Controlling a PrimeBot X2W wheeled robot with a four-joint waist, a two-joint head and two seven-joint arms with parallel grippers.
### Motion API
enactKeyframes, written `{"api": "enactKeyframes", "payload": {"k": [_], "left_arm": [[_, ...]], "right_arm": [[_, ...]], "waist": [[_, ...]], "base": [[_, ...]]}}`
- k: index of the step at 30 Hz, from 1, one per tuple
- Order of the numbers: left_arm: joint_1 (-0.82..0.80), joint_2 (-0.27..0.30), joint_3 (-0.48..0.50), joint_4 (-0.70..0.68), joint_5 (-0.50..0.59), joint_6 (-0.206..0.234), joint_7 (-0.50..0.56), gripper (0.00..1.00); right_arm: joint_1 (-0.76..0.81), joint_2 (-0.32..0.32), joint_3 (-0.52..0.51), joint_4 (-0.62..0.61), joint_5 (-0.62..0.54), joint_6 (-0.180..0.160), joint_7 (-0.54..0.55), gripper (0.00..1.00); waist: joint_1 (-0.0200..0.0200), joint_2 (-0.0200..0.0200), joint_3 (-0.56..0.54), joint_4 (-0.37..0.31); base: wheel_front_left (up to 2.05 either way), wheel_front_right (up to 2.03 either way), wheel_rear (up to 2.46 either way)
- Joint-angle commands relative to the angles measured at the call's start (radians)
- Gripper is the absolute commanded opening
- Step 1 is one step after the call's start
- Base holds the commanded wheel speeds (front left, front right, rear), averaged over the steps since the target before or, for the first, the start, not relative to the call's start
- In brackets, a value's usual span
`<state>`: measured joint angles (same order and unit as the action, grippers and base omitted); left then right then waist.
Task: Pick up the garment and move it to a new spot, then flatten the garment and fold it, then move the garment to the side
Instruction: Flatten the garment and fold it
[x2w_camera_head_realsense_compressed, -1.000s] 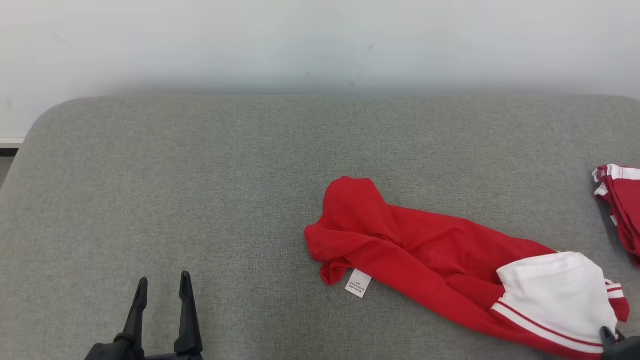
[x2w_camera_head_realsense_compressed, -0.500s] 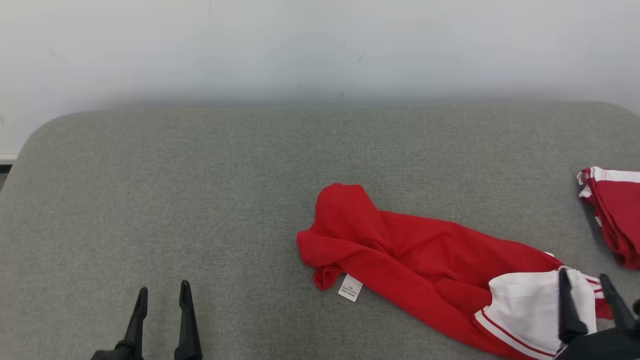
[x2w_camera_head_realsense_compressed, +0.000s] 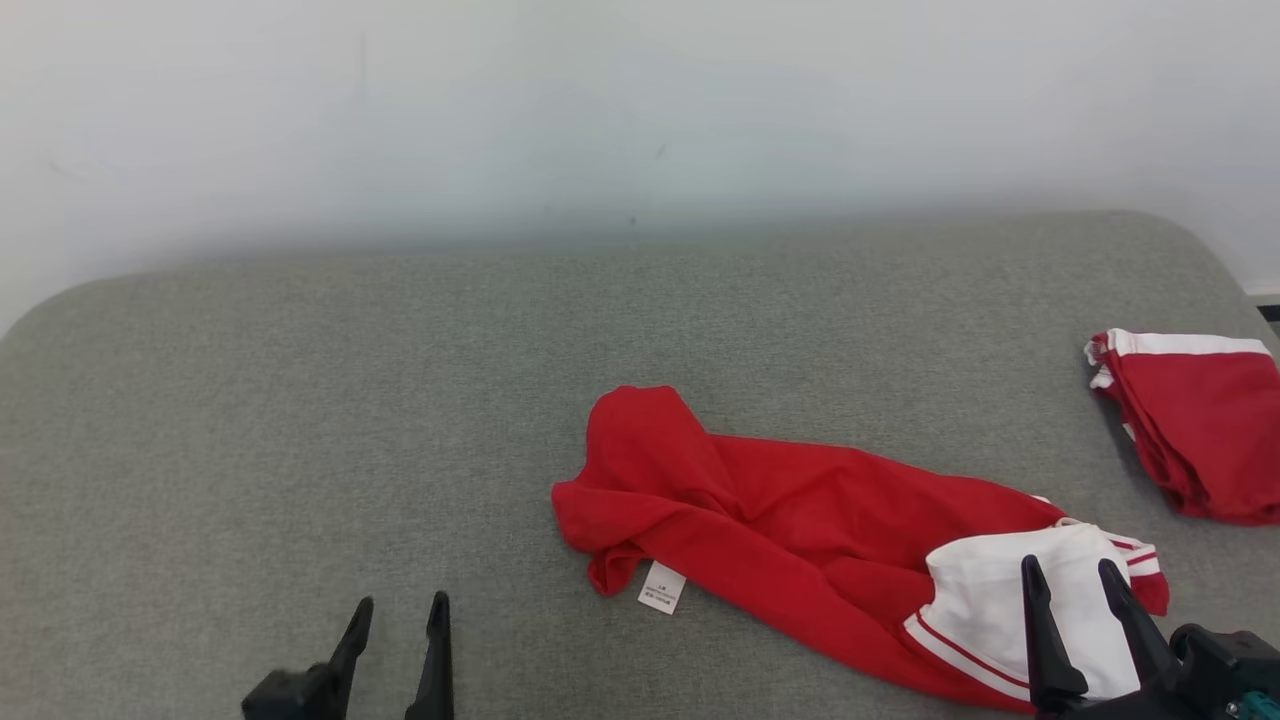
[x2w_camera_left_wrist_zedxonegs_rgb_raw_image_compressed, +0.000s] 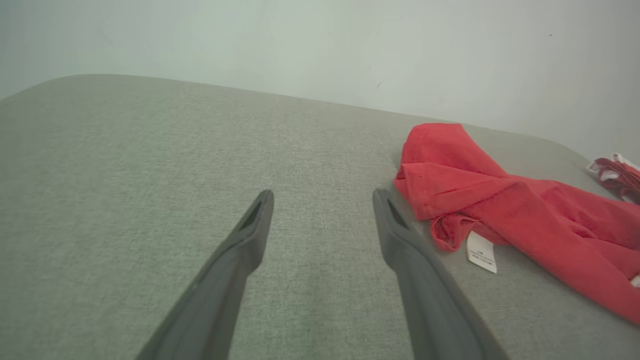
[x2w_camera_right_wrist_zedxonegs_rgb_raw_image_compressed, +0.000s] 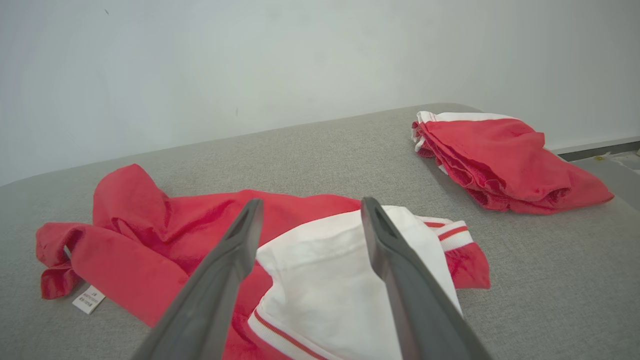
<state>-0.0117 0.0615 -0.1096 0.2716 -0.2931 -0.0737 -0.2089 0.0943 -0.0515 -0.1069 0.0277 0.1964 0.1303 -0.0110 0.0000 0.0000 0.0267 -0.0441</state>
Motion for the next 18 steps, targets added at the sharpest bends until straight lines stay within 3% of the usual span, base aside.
{"api": "enactKeyframes", "payload": {"k": [1,11,18], "left_arm": [[-0.031,0.005,-0.008,0.015,-0.007,-0.008,0.019,1.0],[-0.233,0.001,-0.062,0.152,-0.17,-0.049,0.29,1.0],[-0.315,0.028,-0.087,0.211,-0.234,-0.058,0.348,1.0]], "right_arm": [[-0.005,0.0,0.0,0.0,0.006,0.0,-0.009,1.0],[-0.03,0.001,0.026,-0.005,0.017,0.0,-0.007,1.0],[-0.051,0.001,0.037,-0.005,0.022,0.0,-0.014,1.0]], "waist": [[0.0,0.0,-0.002,-0.016],[0.0,0.0,0.051,-0.091],[0.0,0.0,0.098,-0.142]], "base": [[0.0,0.0,0.0],[0.0,0.0,0.0],[0.0,0.0,0.0]]}}
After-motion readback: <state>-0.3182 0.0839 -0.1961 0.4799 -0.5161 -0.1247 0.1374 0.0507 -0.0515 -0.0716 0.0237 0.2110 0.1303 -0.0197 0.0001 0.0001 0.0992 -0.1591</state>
